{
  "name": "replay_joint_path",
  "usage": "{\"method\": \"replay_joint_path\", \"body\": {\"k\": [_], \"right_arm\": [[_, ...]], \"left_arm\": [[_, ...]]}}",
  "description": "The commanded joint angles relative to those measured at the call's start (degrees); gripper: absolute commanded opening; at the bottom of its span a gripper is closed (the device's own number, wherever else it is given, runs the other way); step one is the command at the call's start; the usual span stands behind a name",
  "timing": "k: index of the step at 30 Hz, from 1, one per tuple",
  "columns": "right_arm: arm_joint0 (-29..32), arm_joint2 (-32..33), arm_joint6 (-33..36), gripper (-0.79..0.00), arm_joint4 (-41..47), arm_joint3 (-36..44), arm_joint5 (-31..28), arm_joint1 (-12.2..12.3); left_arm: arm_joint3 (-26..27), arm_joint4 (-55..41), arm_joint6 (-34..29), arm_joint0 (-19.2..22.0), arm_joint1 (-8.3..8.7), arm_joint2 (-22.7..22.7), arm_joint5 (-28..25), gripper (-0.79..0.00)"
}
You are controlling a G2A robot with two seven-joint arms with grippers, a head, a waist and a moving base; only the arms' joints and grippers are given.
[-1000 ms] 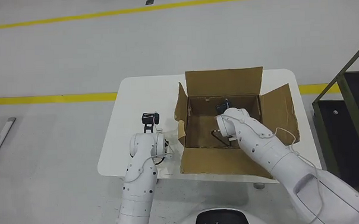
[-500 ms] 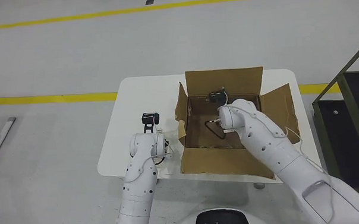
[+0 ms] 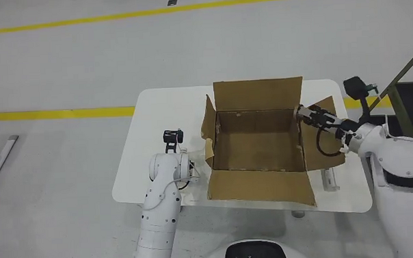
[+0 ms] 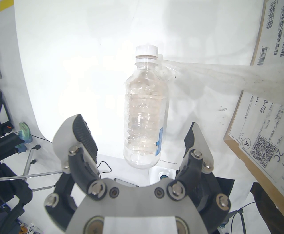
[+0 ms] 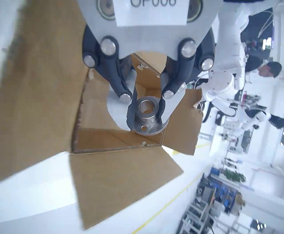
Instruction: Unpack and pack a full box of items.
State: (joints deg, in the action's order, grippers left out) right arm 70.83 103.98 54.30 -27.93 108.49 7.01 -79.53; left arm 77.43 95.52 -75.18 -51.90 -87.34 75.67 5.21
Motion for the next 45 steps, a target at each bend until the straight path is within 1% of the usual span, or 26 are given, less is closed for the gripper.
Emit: {"method": "replay_joint_path", "body": {"k": [1, 2, 5, 8, 11, 14, 18, 20, 24, 28, 37, 39, 45], "right_arm": [[2.8, 3.6, -1.9, -0.785, 1.6, 1.8, -0.1, 0.2], [5.1, 6.3, -4.0, -0.785, 1.2, 3.5, 0.8, 0.3], [9.7, 10.5, -5.8, -0.785, -1.5, 7.1, 5.2, 0.7], [12.8, 13.0, -4.8, -0.785, -7.2, 8.6, 12.0, 1.1], [13.2, 12.3, -0.5, -0.785, -14.0, 7.2, 17.4, 1.8], [11.3, 9.3, 4.5, -0.785, -21.5, 3.4, 20.9, 2.5], [6.8, 3.5, 12.2, -0.785, -32.0, -4.2, 22.9, 3.5], [4.2, 1.2, 14.8, -0.785, -36.7, -7.6, 24.0, 3.9], [0.3, -1.7, 18.1, -0.785, -41.6, -13.7, 24.9, 4.2], [-2.1, -3.3, 17.8, -0.785, -42.9, -18.6, 25.2, 4.2], [-4.9, -6.1, 17.9, -0.785, -42.7, -24.8, 25.1, 3.9], [-5.4, -6.5, 17.9, -0.705, -43.0, -25.9, 25.1, 3.9], [-5.8, -6.8, 17.7, -0.616, -43.1, -26.8, 25.3, 3.9]], "left_arm": [[0.0, 0.0, 0.0, 0.0, 0.00, 0.0, 0.0, 0.000], [0.0, 0.0, 0.0, 0.0, 0.00, 0.0, 0.0, 0.000], [0.0, 0.0, 0.0, 0.0, 0.00, 0.0, 0.0, 0.000], [0.0, 0.0, 0.0, 0.0, 0.00, 0.0, 0.0, 0.000], [0.0, 0.0, 0.0, 0.0, 0.00, 0.0, 0.0, 0.000], [0.0, 0.0, 0.0, 0.0, 0.00, 0.0, 0.0, 0.000], [0.0, 0.0, 0.0, 0.0, 0.00, 0.0, 0.0, 0.000], [0.0, 0.0, 0.0, 0.0, 0.00, 0.0, 0.0, 0.000], [0.0, 0.0, 0.0, 0.0, 0.00, 0.0, 0.0, 0.000], [0.0, 0.0, 0.0, 0.0, 0.00, 0.0, 0.0, 0.000], [0.0, 0.0, 0.0, 0.0, 0.00, 0.0, 0.0, 0.000], [0.0, 0.0, 0.0, 0.0, 0.00, 0.0, 0.0, 0.000], [0.0, 0.0, 0.0, 0.0, 0.00, 0.0, 0.0, 0.000]]}}
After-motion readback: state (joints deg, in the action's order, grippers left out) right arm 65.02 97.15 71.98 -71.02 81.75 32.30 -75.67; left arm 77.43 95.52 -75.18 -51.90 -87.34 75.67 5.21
